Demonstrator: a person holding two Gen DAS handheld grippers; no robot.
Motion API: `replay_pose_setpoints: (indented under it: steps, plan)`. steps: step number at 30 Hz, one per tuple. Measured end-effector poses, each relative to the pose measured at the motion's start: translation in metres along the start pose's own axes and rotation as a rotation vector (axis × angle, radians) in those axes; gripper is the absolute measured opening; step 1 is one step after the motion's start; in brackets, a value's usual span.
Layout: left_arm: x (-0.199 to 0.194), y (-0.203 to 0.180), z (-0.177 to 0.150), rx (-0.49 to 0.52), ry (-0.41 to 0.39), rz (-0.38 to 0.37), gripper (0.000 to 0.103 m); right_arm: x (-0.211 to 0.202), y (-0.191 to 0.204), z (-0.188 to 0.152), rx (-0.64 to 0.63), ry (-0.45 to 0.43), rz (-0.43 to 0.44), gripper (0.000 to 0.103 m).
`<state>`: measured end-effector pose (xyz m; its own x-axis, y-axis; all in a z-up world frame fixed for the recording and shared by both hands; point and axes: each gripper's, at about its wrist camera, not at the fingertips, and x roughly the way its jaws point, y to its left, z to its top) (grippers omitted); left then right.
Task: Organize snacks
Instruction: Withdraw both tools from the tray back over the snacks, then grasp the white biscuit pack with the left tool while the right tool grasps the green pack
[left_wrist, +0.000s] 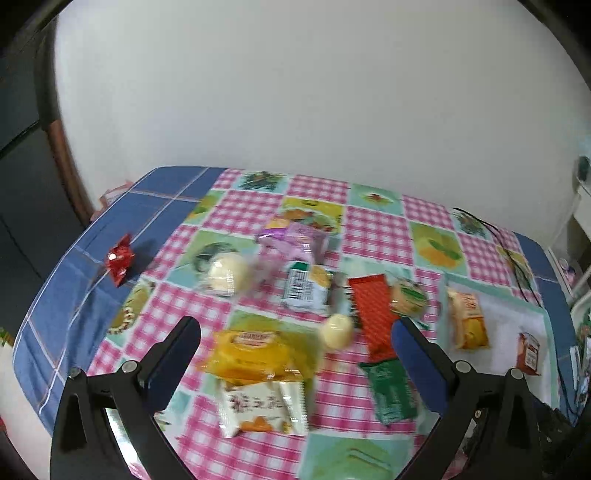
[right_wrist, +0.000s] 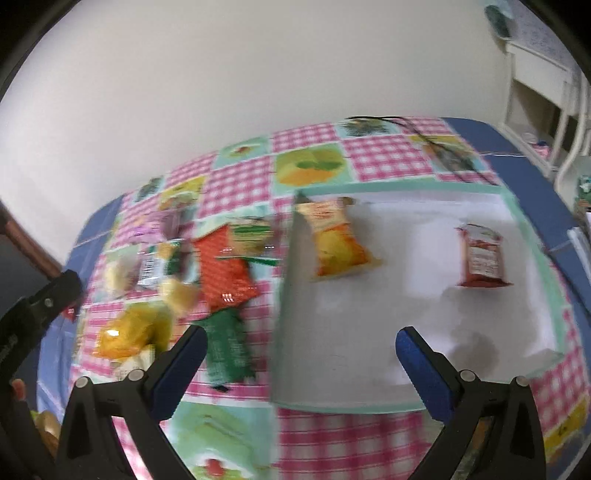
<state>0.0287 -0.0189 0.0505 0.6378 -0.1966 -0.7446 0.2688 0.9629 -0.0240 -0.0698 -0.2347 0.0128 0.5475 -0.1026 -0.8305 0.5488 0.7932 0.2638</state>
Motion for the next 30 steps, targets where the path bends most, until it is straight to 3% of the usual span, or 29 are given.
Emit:
replay_pose_setpoints:
  steps: [5, 8, 16, 22, 30]
  plan:
    - [0.007, 0.033, 0.002, -0.096, 0.040, 0.026, 0.103, 0.010, 0.033, -0.003, -0.050, 0.035, 0.058, 0.103]
    - [0.018, 0.051, -0.001, -0.135, 0.104, 0.064, 0.103, 0.016, 0.048, -0.007, -0.084, 0.056, 0.064, 0.103]
    - [0.045, 0.072, -0.015, -0.213, 0.239, 0.072, 0.103, 0.027, 0.067, -0.011, -0.130, 0.100, 0.081, 0.101]
    - [0.070, 0.066, -0.029, -0.206, 0.359, 0.033, 0.103, 0.044, 0.072, -0.016, -0.160, 0.154, 0.093, 0.087]
    - [0.092, 0.054, -0.044, -0.191, 0.466, -0.010, 0.103, 0.062, 0.073, -0.020, -0.193, 0.191, 0.042, 0.072]
